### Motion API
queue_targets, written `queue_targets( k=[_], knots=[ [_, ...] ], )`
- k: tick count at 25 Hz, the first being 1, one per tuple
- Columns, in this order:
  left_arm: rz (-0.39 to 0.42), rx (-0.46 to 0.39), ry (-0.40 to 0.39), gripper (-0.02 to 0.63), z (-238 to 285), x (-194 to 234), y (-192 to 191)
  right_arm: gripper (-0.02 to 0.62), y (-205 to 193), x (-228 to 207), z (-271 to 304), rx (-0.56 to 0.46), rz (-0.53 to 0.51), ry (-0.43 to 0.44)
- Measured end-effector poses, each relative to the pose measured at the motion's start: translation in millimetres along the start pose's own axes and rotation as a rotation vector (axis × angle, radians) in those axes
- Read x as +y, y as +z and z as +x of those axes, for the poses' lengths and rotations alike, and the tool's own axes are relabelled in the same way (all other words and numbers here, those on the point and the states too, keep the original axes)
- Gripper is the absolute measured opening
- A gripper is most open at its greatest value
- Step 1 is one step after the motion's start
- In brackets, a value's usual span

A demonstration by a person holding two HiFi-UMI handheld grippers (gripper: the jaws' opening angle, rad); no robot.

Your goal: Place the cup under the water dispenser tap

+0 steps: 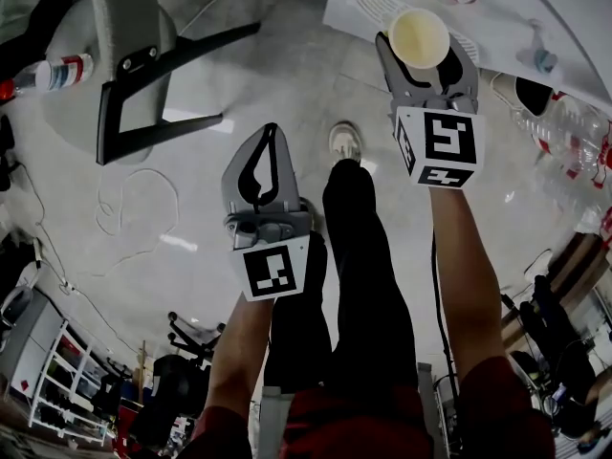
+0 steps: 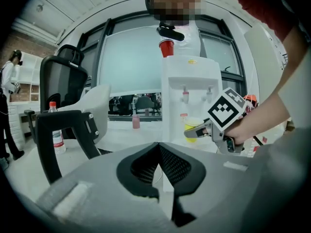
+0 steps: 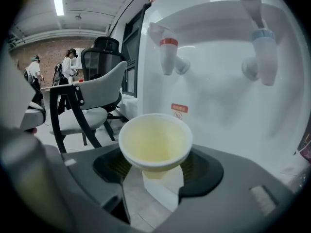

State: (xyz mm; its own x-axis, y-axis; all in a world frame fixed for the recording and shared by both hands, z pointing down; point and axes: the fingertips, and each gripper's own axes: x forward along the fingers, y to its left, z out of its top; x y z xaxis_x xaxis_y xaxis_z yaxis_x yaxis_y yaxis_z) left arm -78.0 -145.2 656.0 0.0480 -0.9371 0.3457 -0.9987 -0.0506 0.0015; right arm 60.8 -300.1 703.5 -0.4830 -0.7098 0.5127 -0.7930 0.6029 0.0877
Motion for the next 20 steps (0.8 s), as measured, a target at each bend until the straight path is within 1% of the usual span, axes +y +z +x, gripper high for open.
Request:
queue_targets(
  k=[3, 8, 13, 15, 18, 20],
  knots=[
    [0.019, 0.013, 0.004, 0.006, 0.2, 5.7, -3.1, 0.285, 3.6, -7.1, 13.9, -0.004, 0.012, -0.019],
    [0.001, 0.024, 0.005, 0.006, 2.8, 14.4, -9.4, 0.287, 0.7, -10.9, 32.2, 0.017, 0.019, -0.04],
    [-0.013, 0.036, -0.001, 0.006, 4.1, 13.1, -18.4, 0.29, -14.1, -14.7, 44.9, 0.062, 0.052, -0.058],
    [-0.019, 0.042, -0.01, 0.006, 4.6, 10.3, -20.8, 0.29, -15.9, -17.4, 47.3, 0.064, 0.055, -0.066],
    [0.008, 0.058, -0.035, 0.006, 2.9, 8.1, -24.3, 0.295, -15.8, -17.5, 47.0, 0.056, 0.036, -0.081],
    [0.023, 0.063, -0.032, 0.006, 2.9, 11.7, -25.2, 0.301, -16.0, -18.1, 46.6, 0.052, 0.037, -0.089]
  ],
)
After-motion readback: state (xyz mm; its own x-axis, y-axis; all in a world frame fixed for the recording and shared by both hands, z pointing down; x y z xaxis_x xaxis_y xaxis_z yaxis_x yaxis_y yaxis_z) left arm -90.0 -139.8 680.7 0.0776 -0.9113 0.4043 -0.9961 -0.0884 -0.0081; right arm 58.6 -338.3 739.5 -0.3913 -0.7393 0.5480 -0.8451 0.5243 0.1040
